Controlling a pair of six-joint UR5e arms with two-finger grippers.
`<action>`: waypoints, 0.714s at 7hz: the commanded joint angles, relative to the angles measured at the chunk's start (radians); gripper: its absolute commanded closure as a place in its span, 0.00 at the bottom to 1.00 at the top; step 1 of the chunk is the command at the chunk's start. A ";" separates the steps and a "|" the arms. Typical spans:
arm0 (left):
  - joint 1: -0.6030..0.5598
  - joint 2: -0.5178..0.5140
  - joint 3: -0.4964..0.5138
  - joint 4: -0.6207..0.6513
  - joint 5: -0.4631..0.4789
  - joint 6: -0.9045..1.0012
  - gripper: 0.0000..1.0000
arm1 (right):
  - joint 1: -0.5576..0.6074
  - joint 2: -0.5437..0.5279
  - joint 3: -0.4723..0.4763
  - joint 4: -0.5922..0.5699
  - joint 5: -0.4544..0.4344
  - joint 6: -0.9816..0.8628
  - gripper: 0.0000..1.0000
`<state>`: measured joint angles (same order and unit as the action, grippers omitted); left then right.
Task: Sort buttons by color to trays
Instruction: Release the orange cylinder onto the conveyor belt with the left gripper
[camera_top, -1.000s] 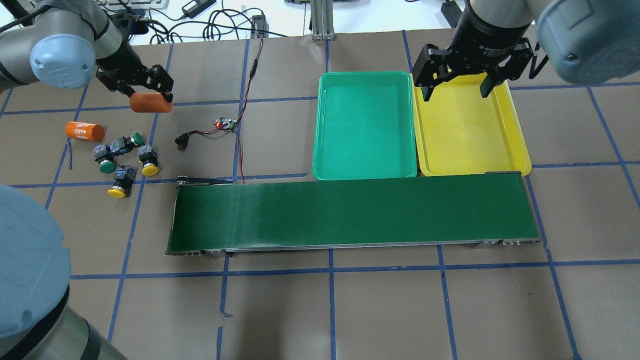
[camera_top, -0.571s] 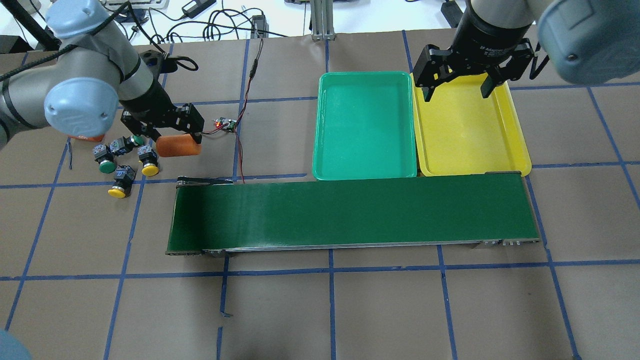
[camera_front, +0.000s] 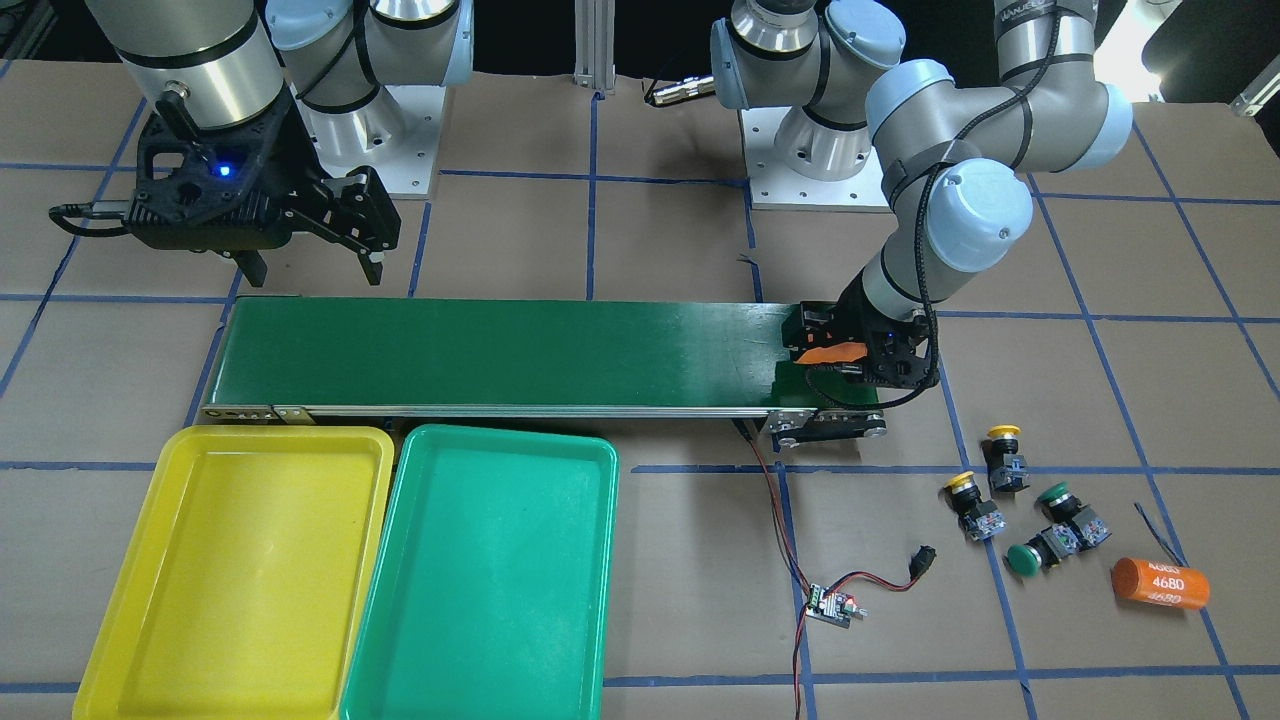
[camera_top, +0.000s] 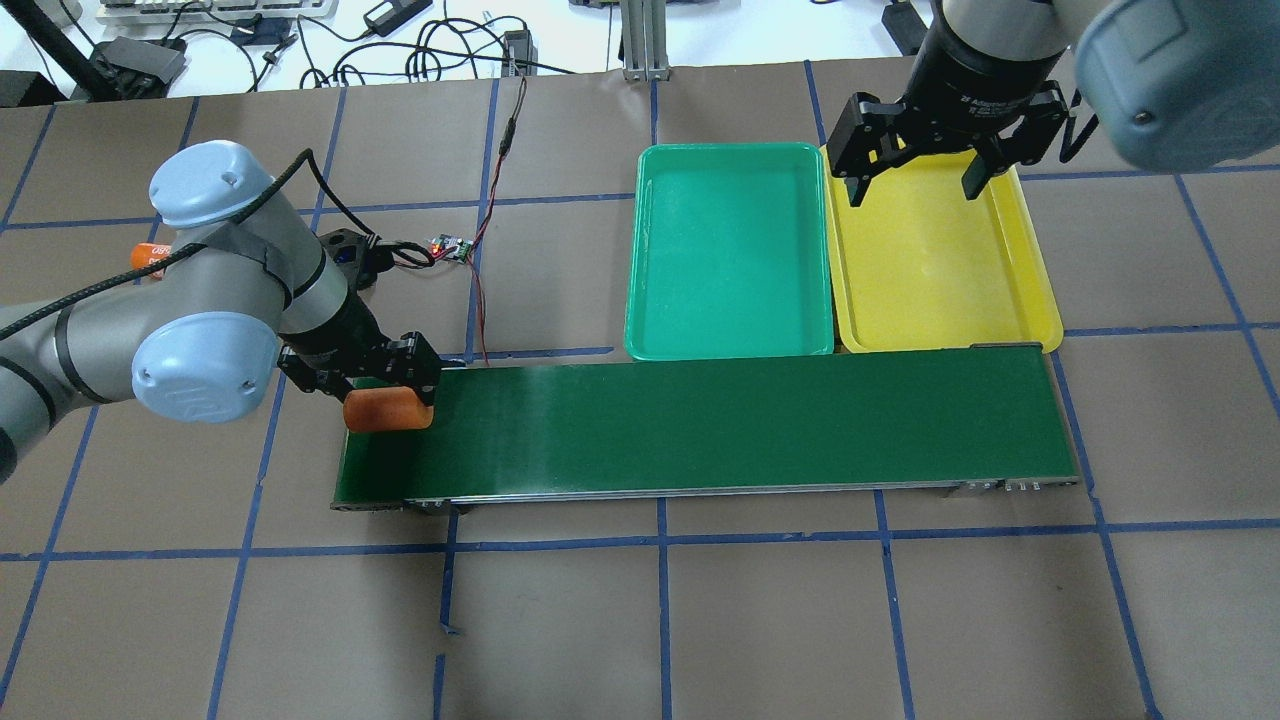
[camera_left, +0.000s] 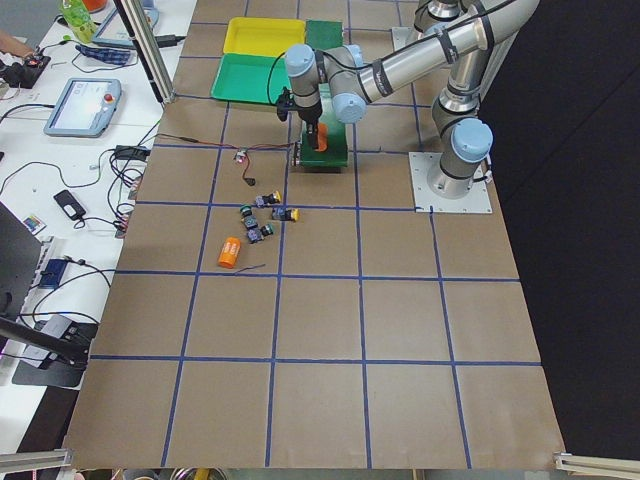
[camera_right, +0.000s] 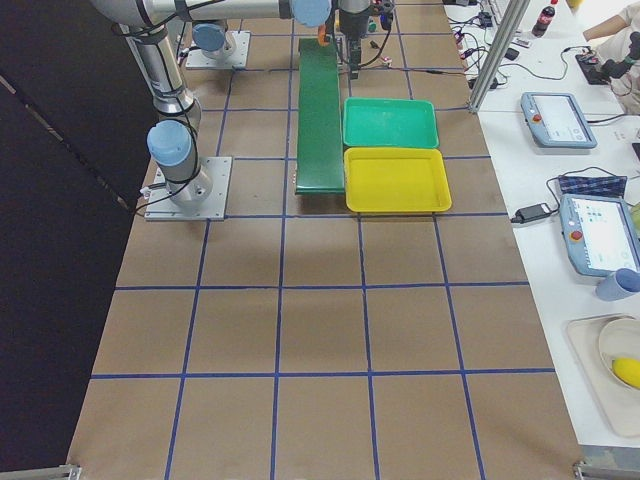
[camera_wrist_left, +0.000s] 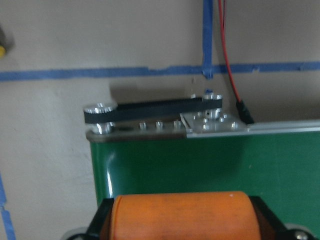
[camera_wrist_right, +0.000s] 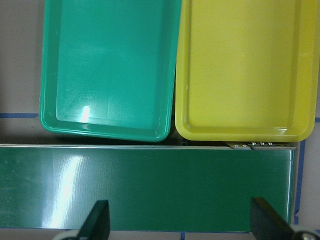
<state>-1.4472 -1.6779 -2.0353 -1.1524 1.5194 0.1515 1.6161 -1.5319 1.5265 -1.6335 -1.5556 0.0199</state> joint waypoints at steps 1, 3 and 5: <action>-0.002 0.015 -0.042 0.022 -0.005 -0.001 0.04 | 0.002 -0.002 0.001 0.000 0.000 0.000 0.00; -0.004 0.041 -0.040 0.019 -0.010 0.008 0.00 | 0.001 -0.002 0.001 0.001 -0.001 0.000 0.00; -0.001 0.104 0.019 -0.016 -0.062 0.005 0.00 | -0.001 -0.002 0.001 0.000 -0.006 0.000 0.00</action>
<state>-1.4502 -1.6145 -2.0542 -1.1462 1.4932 0.1578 1.6165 -1.5339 1.5278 -1.6326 -1.5586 0.0199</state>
